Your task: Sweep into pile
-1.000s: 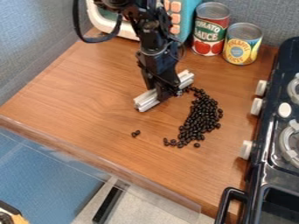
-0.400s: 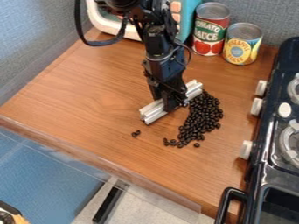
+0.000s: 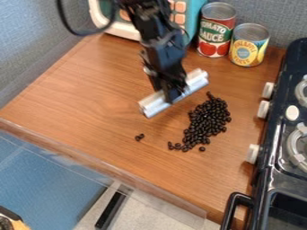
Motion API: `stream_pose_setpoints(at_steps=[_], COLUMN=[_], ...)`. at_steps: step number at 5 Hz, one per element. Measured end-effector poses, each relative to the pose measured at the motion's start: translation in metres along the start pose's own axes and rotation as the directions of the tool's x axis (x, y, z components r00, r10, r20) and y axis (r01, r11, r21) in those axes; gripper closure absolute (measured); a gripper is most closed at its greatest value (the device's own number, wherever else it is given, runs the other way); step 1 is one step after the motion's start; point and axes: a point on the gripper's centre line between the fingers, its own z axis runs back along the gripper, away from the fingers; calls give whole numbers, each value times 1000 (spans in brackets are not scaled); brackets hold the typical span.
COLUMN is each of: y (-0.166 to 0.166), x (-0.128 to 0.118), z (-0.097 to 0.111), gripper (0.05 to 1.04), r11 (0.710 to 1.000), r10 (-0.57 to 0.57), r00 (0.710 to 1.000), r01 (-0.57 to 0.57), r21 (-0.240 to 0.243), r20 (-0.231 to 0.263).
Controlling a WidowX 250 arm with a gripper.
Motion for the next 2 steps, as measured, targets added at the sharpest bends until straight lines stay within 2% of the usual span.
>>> stream_pose_setpoints(at_steps=[1,2], y=[12,32], x=[0,-11], z=[27,43], gripper=[718,717], r11=[999,980], r10=[24,152], r00=[998,987], r01=[-25,-158], r21=[22,122], r20=[53,58])
